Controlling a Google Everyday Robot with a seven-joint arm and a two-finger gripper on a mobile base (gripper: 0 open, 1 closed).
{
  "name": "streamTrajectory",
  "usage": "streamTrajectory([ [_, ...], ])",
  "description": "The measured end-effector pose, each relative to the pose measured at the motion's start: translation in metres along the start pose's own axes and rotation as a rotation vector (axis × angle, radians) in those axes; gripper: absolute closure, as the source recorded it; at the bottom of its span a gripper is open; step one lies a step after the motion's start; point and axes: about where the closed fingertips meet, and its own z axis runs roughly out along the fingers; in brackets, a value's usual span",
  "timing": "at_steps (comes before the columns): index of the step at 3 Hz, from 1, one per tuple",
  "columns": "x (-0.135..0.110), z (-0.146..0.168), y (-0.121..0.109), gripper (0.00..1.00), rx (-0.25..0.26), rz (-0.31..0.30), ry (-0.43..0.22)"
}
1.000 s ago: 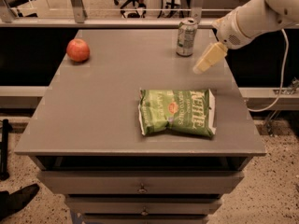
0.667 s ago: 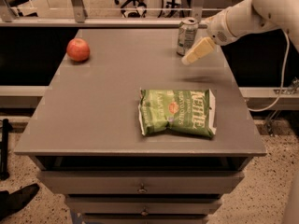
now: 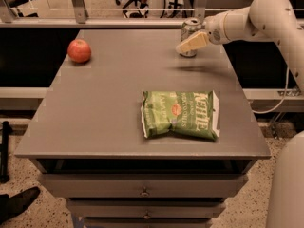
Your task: Move 7up can near apple
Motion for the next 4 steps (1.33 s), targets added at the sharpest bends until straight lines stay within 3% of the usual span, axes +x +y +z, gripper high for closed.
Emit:
streamTrajectory([
  [1, -0.005, 0.01, -0.004, 0.21, -0.003, 0.105, -0.089],
  [2, -0.013, 0.012, 0.002, 0.44, -0.025, 0.137, -0.126],
  [3, -0.034, 0.009, 0.023, 0.67, -0.067, 0.129, -0.171],
  [4, -0.071, -0.003, 0.052, 0.91, -0.125, 0.097, -0.228],
])
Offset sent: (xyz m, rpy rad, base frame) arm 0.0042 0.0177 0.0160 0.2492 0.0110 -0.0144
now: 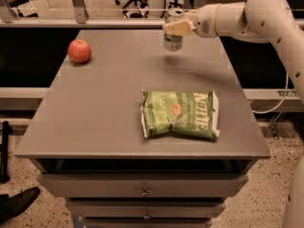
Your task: Move 7up can near apple
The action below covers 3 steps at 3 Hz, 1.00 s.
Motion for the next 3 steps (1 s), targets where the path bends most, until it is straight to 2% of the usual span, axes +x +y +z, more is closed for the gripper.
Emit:
streamTrajectory([
  [1, -0.006, 0.002, 0.006, 1.0, -0.013, -0.004, -0.009],
  [2, -0.004, 0.009, 0.017, 1.0, -0.051, -0.003, -0.005],
  [3, -0.009, 0.042, 0.043, 1.0, -0.125, -0.007, -0.033],
])
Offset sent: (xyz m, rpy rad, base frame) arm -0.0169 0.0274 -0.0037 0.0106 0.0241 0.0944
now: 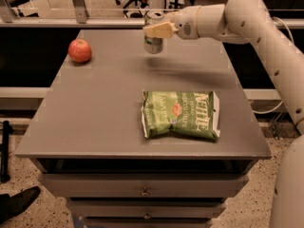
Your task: Move 7up can near apple
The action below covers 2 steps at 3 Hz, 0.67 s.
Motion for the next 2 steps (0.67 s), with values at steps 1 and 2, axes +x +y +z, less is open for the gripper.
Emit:
streamTrajectory([
  [1, -0.013, 0.055, 0.029, 1.0, -0.087, -0.018, -0.029],
  [2, -0.021, 0.084, 0.047, 1.0, -0.131, -0.037, -0.03],
])
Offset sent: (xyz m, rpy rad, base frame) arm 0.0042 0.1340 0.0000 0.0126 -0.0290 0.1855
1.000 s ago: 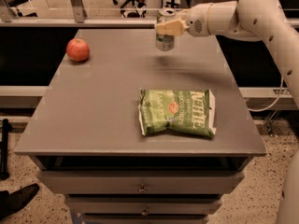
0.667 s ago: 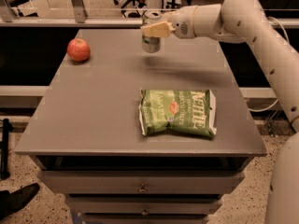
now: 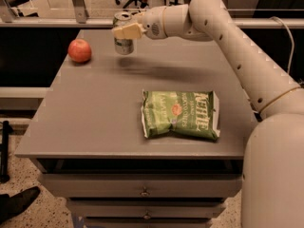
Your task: Move 7up can near apple
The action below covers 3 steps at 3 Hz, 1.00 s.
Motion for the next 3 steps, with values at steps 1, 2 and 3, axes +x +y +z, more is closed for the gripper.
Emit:
streamTrajectory([
  [1, 0.003, 0.028, 0.013, 1.0, -0.033, -0.008, 0.027],
  [2, 0.013, 0.049, 0.022, 1.0, -0.056, 0.003, 0.047],
  [3, 0.019, 0.071, 0.026, 0.79, -0.073, 0.012, 0.055],
])
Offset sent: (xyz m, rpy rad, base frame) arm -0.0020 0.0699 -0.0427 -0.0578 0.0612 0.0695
